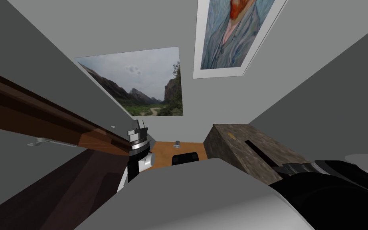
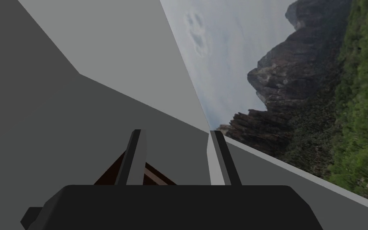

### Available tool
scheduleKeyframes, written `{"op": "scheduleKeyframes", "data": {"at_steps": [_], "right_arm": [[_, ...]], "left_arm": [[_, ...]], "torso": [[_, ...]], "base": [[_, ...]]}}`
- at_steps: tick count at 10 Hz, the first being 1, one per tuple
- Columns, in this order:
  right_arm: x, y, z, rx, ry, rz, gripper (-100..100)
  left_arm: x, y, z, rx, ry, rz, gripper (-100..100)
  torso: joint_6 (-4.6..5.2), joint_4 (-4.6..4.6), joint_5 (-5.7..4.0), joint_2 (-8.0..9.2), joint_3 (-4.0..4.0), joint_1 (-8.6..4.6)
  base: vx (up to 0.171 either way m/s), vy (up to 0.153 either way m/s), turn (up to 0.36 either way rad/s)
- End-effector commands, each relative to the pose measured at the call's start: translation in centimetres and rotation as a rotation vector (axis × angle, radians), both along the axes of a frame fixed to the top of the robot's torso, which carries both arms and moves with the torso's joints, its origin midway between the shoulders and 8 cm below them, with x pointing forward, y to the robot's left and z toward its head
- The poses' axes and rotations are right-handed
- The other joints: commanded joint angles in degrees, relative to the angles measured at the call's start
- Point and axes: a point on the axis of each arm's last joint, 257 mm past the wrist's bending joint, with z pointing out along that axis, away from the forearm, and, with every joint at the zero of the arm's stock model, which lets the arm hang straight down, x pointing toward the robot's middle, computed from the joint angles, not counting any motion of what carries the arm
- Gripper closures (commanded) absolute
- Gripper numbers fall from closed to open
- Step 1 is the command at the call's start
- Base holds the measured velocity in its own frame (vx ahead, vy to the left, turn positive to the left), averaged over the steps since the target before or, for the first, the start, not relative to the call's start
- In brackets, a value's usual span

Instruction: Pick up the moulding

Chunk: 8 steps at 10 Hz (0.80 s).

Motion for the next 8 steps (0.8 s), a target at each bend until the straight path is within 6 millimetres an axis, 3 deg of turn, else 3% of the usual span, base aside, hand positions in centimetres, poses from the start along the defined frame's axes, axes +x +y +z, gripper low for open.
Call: {"op": "scheduleKeyframes", "data": {"at_steps": [1, 3, 4, 5, 8], "right_arm": [[-0.5, 0.7, -0.5, 0.022, 0.006, -0.01, -100], [0.7, 1.0, -0.3, 0.038, -0.04, -0.03, -100], [-1.5, 0.6, -0.6, 0.018, 0.001, -0.028, -100], [-2.1, 1.1, -1.1, 0.035, 0.015, -0.035, -100], [-0.8, 1.7, -1.1, 0.062, -0.039, -0.069, -100]], "left_arm": [[0.0, 0.0, 0.0, 0.0, 0.0, 0.0, 0], [0.0, 0.0, 0.0, 0.0, 0.0, 0.0, 0], [0.0, 0.0, 0.0, 0.0, 0.0, 0.0, 0], [0.0, 0.0, 0.0, 0.0, 0.0, 0.0, 0], [0.0, 0.0, 0.0, 0.0, 0.0, 0.0, 0]], "torso": [[0.0, 0.0, 0.0, 0.0, 0.0, 0.0], [0.05, -0.02, -0.01, -0.11, -0.05, -0.01], [0.03, -0.03, 0.0, -0.18, -0.1, 0.01], [-0.07, -0.02, 0.01, -0.05, -0.04, 0.02], [0.06, -0.01, 0.0, -0.11, -0.05, 0.0]], "base": [[-0.041, -0.015, 0.004], [-0.006, -0.005, -0.028], [-0.068, 0.002, 0.35], [-0.085, -0.009, 0.263], [-0.015, -0.003, -0.023]]}}
